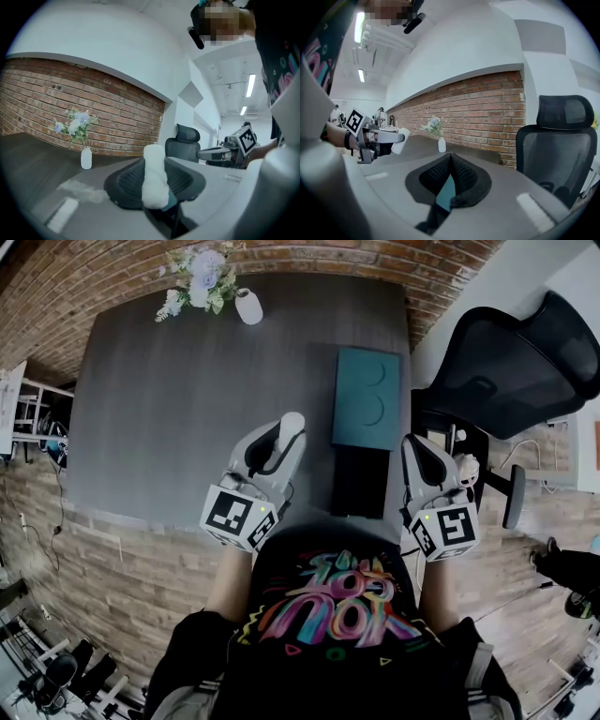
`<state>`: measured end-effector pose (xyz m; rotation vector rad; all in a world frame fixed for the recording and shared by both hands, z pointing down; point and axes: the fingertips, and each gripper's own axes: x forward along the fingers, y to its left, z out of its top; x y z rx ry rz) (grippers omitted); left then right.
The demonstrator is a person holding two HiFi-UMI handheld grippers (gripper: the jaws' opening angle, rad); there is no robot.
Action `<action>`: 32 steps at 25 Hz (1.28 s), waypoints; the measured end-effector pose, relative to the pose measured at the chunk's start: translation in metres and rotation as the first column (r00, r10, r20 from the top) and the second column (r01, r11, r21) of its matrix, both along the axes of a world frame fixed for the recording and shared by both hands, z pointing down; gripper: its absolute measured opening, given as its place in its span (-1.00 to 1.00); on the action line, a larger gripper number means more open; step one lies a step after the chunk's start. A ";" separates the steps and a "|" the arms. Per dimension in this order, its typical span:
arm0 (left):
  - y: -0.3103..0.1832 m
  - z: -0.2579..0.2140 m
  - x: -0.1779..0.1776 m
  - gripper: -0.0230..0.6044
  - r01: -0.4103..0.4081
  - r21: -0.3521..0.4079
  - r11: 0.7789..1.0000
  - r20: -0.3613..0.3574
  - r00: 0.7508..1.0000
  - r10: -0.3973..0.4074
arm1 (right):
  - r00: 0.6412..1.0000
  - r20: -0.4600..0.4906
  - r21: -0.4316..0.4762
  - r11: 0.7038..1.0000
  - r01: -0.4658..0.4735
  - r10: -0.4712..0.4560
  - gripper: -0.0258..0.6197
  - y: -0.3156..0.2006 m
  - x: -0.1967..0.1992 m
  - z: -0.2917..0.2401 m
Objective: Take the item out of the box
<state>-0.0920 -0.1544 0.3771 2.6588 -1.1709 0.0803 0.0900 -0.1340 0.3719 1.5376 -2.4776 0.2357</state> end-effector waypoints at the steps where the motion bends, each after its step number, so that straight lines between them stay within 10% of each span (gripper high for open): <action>1: 0.000 0.000 0.000 -0.52 -0.001 -0.001 1.000 -0.004 1.000 0.001 | 1.000 0.000 -0.002 1.000 0.004 -0.004 -0.92 0.000 -0.001 0.000; 32: 0.001 -0.001 0.008 -0.52 -0.050 0.010 0.999 0.040 0.998 0.049 | 0.999 0.027 -0.027 0.999 0.035 -0.035 -0.92 0.008 -0.003 0.006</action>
